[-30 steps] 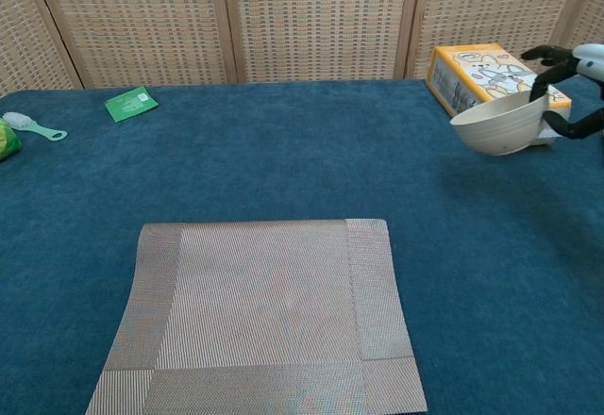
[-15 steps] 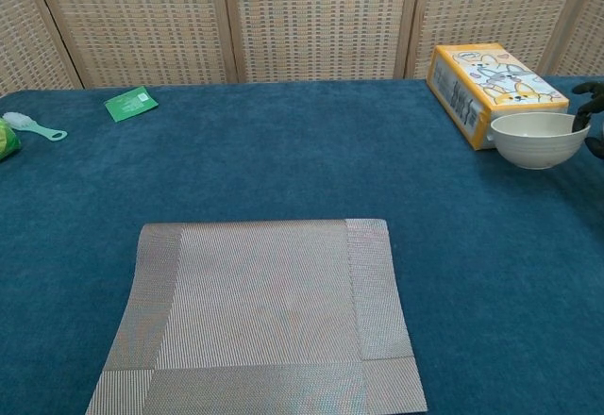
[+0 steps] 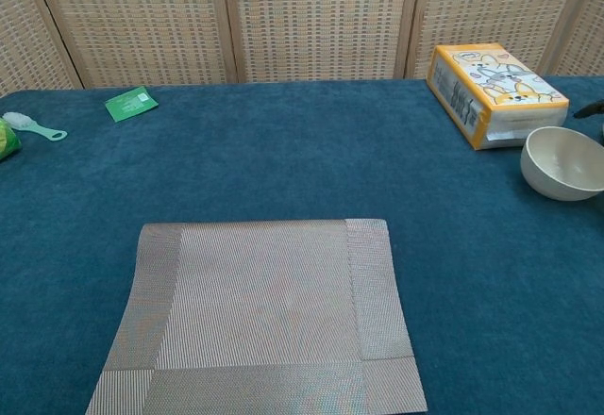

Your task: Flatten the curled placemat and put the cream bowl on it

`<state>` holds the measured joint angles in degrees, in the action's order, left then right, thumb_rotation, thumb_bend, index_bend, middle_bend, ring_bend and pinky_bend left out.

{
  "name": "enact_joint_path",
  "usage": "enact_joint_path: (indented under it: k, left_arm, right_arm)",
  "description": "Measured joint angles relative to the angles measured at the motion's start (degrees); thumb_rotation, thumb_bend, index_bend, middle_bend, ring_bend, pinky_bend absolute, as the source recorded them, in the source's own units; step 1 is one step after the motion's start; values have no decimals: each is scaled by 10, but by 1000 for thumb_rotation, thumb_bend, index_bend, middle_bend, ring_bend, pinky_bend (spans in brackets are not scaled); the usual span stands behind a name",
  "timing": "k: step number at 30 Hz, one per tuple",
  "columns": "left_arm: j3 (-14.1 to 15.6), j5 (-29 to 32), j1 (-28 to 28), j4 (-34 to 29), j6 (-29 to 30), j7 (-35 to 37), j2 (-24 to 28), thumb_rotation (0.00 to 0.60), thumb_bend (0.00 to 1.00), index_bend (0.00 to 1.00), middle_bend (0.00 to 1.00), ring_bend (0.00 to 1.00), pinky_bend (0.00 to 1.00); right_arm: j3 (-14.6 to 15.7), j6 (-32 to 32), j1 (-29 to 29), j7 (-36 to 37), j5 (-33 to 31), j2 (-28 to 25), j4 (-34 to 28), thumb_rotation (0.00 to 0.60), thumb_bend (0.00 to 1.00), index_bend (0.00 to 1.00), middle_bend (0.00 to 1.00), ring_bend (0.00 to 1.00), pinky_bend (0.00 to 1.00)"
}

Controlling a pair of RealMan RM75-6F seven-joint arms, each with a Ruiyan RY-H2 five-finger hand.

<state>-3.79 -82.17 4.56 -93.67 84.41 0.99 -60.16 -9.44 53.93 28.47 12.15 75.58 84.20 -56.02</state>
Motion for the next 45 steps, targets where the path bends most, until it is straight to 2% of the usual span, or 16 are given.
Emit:
enact_joint_path:
  k: [5, 11, 18, 24, 28, 34, 45]
  left_arm:
    - [2, -4, -1, 0, 2, 3, 2, 600, 0, 0, 0, 0, 0]
    - [5, -14, -2, -1, 7, 0, 1, 600, 0, 0, 0, 0, 0]
    - [17, -56, 8, 7, -1, 7, -7, 600, 0, 0, 0, 0, 0]
    - [42, -165, 57, 66, -30, 42, -45, 600, 0, 21, 0, 0, 0]
    - [66, -267, 107, 145, -41, 70, -99, 600, 0, 152, 0, 0, 0]
    - [105, -365, 171, 223, -39, 115, -173, 600, 0, 311, 0, 0, 0]
    - [144, -409, 217, 261, -44, 105, -228, 600, 0, 373, 0, 0, 0]
  right_arm:
    - [12, 57, -23, 0, 30, -45, -38, 600, 158, 0, 0, 0, 0]
    - [25, 131, -58, -6, 58, -99, -90, 600, 25, 0, 0, 0, 0]
    - [40, 227, -117, -35, 76, -137, -169, 600, 0, 0, 0, 0, 0]
    - [48, 296, -164, -96, 80, -145, -245, 600, 0, 0, 0, 0, 0]
    - [50, 348, -199, -149, 81, -137, -284, 600, 0, 0, 0, 0, 0]
    - [47, 345, -207, -162, 75, -131, -285, 600, 0, 0, 0, 0, 0]
    - [41, 348, -213, -169, 77, -129, -284, 600, 0, 0, 0, 0, 0]
